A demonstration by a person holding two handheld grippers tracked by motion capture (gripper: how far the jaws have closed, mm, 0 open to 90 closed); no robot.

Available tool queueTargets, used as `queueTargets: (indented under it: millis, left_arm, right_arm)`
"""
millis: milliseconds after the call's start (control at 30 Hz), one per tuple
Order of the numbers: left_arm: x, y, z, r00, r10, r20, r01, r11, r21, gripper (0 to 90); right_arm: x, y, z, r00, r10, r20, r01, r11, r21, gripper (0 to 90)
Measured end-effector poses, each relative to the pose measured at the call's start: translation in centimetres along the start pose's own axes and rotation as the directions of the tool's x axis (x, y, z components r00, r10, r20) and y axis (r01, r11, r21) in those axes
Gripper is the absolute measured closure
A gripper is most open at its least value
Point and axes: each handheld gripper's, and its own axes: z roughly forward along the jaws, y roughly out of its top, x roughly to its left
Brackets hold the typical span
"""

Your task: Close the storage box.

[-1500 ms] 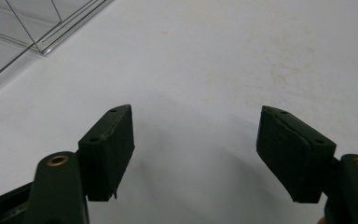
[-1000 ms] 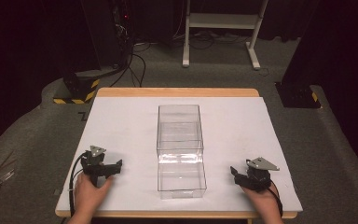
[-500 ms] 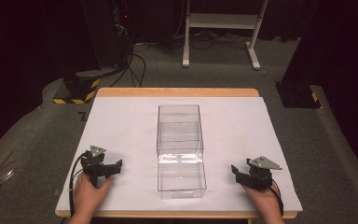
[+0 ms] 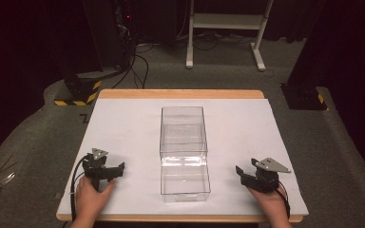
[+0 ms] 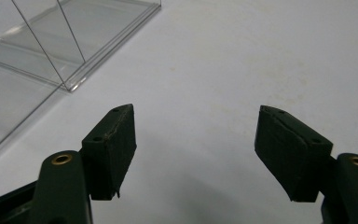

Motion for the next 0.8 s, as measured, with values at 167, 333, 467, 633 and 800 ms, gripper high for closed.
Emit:
queueTargets:
  millis: [167, 333, 467, 633, 800]
  left_arm:
    - [0.0, 0.0, 0.0, 1.0, 0.0, 0.002, 0.0, 1.0, 0.001, 0.5]
    - [0.0, 0.0, 0.0, 1.0, 0.0, 0.002, 0.0, 1.0, 0.002, 0.5]
    - [0.0, 0.0, 0.0, 1.0, 0.0, 0.001, 0.0, 1.0, 0.002, 0.5]
    - [0.0, 0.0, 0.0, 1.0, 0.0, 0.001, 0.0, 1.0, 0.0, 0.5]
    - [0.0, 0.0, 0.0, 1.0, 0.0, 0.001, 0.0, 1.0, 0.001, 0.5]
  right_arm:
    - [0.5, 0.3, -1.3, 1.0, 0.004, 0.003, -0.004, 0.999, -0.031, 29.2]
    - [0.9, 0.6, -2.3, 1.0, -0.003, 0.004, 0.003, 0.998, -0.059, 29.2]
    - [1.1, 0.8, -2.7, 0.9999, -0.013, -0.001, 0.013, 0.997, -0.074, 29.2]
    - [1.7, 1.2, -3.0, 0.9996, -0.026, -0.012, 0.025, 0.995, -0.094, 29.4]
    - [2.0, 1.5, -3.1, 0.9991, -0.038, -0.018, 0.036, 0.994, -0.105, 29.4]
